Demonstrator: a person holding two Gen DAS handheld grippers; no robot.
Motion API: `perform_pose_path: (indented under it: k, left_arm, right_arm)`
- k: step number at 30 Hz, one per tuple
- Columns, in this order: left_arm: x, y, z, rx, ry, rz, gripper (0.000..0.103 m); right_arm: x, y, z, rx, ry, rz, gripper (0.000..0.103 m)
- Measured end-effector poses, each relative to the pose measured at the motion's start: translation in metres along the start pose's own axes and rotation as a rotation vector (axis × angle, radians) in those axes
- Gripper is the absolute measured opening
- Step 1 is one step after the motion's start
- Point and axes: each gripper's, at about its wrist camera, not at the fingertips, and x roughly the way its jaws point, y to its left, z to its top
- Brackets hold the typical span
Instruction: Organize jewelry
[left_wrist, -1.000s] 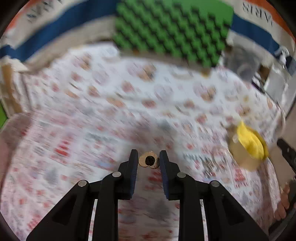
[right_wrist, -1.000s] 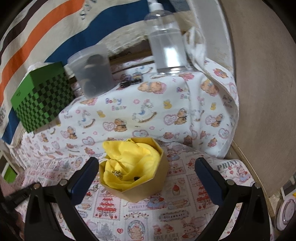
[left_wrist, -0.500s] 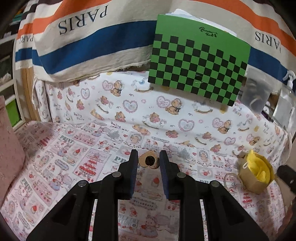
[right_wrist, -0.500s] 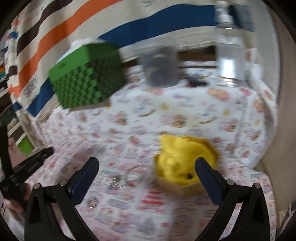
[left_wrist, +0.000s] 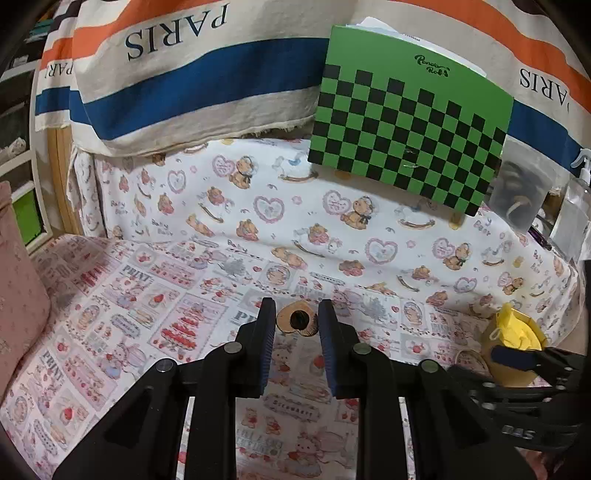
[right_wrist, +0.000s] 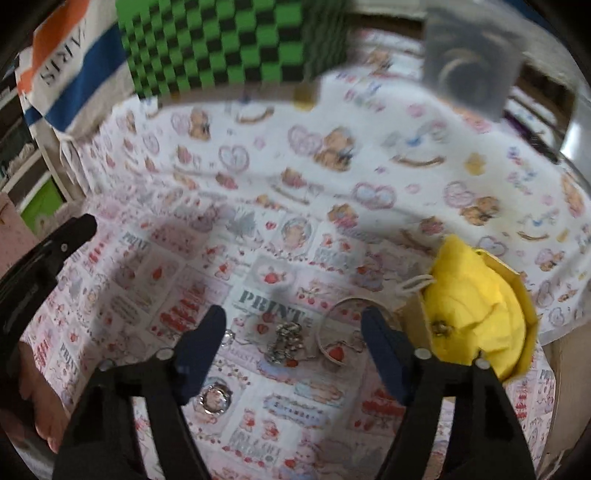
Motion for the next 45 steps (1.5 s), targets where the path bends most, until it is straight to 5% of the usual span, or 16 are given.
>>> perform_pose_path:
  k: [11, 24, 34, 45]
  left_arm:
    - [-0.003, 0.0, 0.001, -0.011, 0.011, -0.037, 0.022]
    - [-0.021, 0.003, 0.005, -0.042, -0.05, -0.056, 0.022]
    - [-0.029, -0.015, -0.001, 0.035, -0.094, -0.049, 0.022]
    - [-0.036, -0.009, 0.002, 0.011, -0.112, -0.057, 0.022]
  right_arm:
    - [0.033, 0.006, -0.004, -0.032, 0.096, -0.011, 0.016]
    - [-0.016, -0.005, -0.01, -0.007, -0.03, 0.058, 0.016]
    - [-0.067, -0.025, -0.042, 0.047, -0.228, 0.128, 0.016]
    - [-0.118, -0.079, -0.054, 0.174, -0.512, 0.185, 0.016]
